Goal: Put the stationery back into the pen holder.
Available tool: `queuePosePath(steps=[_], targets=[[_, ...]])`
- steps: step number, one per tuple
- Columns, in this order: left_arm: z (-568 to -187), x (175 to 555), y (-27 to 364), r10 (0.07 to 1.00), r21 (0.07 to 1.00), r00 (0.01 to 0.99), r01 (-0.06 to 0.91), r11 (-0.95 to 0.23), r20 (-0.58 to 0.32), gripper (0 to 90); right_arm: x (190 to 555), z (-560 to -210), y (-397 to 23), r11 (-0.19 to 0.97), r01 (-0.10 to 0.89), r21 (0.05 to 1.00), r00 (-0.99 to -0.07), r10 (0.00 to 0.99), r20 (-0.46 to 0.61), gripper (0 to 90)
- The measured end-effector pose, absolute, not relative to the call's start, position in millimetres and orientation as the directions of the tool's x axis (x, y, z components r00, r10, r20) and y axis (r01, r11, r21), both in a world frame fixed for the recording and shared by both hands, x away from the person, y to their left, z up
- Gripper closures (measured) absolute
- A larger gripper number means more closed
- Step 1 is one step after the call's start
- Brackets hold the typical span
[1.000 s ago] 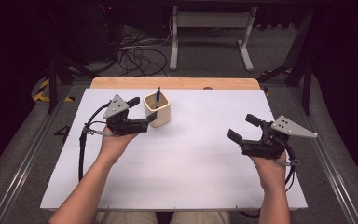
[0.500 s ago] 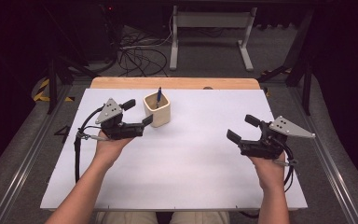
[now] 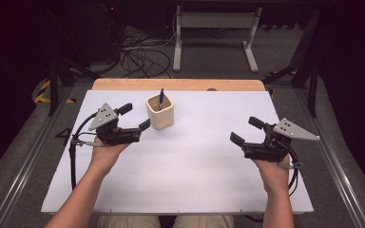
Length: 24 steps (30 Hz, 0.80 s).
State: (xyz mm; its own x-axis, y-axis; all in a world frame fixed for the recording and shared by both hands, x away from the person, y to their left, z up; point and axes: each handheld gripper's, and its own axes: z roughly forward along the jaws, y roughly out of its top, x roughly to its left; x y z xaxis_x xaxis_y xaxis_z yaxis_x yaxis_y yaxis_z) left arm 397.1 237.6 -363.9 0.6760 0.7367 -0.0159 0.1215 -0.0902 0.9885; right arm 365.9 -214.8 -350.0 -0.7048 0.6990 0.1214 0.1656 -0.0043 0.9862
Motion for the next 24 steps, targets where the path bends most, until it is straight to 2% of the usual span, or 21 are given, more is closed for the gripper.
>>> queuePosePath(steps=[24], targets=[[-367,375,262,0.744,0.993,0.667,0.109,-0.043,-0.041,10.7,373,-353,-208,0.007,0.164,0.986,-0.711,0.694,0.114,5.4]])
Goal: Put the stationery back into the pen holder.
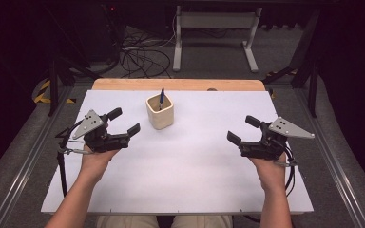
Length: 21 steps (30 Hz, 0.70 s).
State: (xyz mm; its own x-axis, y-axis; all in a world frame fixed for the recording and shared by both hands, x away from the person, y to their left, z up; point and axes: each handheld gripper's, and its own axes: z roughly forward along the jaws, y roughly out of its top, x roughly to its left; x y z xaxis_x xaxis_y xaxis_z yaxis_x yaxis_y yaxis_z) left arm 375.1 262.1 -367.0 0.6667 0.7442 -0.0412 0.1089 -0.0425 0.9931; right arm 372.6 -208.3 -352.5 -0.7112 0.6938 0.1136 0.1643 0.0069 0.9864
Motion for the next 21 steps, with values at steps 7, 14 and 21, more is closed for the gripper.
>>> queuePosePath(steps=[7,14,21], targets=[[-365,366,269,0.746,0.995,0.665,0.094,-0.025,-0.044,10.6,374,-354,-209,0.009,0.171,0.985,-0.709,0.696,0.116,5.4],[-363,358,278,0.748,0.996,0.663,0.086,-0.015,-0.046,10.6,373,-354,-213,0.000,0.161,0.987,-0.703,0.702,0.115,5.2],[-361,352,285,0.755,0.997,0.654,0.075,-0.001,-0.048,10.6,373,-354,-220,-0.021,0.157,0.987,-0.697,0.706,0.126,5.2]])
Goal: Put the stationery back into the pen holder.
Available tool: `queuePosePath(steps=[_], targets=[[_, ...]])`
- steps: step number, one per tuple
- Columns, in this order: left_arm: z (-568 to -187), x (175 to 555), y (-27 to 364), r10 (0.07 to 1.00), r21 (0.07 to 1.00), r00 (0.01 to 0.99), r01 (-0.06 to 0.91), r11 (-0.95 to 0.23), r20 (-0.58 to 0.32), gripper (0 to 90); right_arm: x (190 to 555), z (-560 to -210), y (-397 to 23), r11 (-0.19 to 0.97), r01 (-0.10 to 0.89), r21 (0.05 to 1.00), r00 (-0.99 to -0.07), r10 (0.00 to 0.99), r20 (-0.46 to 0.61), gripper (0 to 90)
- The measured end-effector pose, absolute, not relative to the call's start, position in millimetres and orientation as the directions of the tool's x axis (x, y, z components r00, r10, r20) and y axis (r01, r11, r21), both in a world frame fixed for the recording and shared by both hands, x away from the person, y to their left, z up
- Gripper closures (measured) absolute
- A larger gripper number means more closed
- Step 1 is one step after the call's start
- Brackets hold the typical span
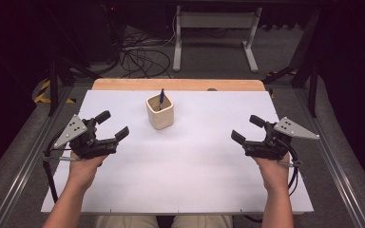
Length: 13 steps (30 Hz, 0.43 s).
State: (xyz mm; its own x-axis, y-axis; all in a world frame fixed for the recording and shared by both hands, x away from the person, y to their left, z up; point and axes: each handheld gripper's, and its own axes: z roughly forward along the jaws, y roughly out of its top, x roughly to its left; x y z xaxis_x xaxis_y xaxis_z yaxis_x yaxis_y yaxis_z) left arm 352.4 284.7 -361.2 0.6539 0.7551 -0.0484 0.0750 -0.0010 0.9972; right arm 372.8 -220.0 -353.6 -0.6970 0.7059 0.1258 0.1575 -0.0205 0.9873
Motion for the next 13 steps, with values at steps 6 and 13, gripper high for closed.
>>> queuePosePath(steps=[6,13], targets=[[-361.2,352.0,286.9,0.752,0.997,0.657,0.073,-0.006,-0.044,10.6,373.3,-354.1,-221.2,-0.022,0.160,0.987,-0.694,0.708,0.129,5.2],[-364.0,354.0,289.1,0.757,0.997,0.652,0.077,-0.016,-0.039,10.6,375.3,-356.1,-219.7,-0.013,0.168,0.986,-0.694,0.709,0.128,4.7]])
